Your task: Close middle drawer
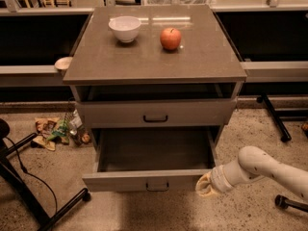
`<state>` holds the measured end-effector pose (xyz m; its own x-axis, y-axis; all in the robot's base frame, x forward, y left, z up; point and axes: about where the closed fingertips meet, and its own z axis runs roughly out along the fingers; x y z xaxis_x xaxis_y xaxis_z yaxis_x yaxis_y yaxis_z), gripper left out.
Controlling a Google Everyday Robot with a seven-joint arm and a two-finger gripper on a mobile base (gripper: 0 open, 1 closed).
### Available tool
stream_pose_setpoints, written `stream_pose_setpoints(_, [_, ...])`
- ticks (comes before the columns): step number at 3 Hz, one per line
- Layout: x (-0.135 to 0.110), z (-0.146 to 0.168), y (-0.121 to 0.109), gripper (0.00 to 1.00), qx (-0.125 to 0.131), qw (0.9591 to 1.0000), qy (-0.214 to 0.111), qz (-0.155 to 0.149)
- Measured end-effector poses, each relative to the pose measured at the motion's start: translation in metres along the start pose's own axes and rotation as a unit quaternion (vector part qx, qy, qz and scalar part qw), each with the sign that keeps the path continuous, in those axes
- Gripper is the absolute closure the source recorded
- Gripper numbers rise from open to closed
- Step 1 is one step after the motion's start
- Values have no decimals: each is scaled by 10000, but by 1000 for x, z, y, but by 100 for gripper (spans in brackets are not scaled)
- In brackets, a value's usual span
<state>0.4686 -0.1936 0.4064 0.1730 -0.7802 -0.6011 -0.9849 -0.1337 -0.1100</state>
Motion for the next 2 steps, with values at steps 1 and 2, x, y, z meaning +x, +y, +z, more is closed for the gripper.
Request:
stream_pose_setpoints(1, [0,0,0,11,0,10000,0,0])
stream_pose_setpoints(2, [0,0,0,0,-1,10000,-1,0])
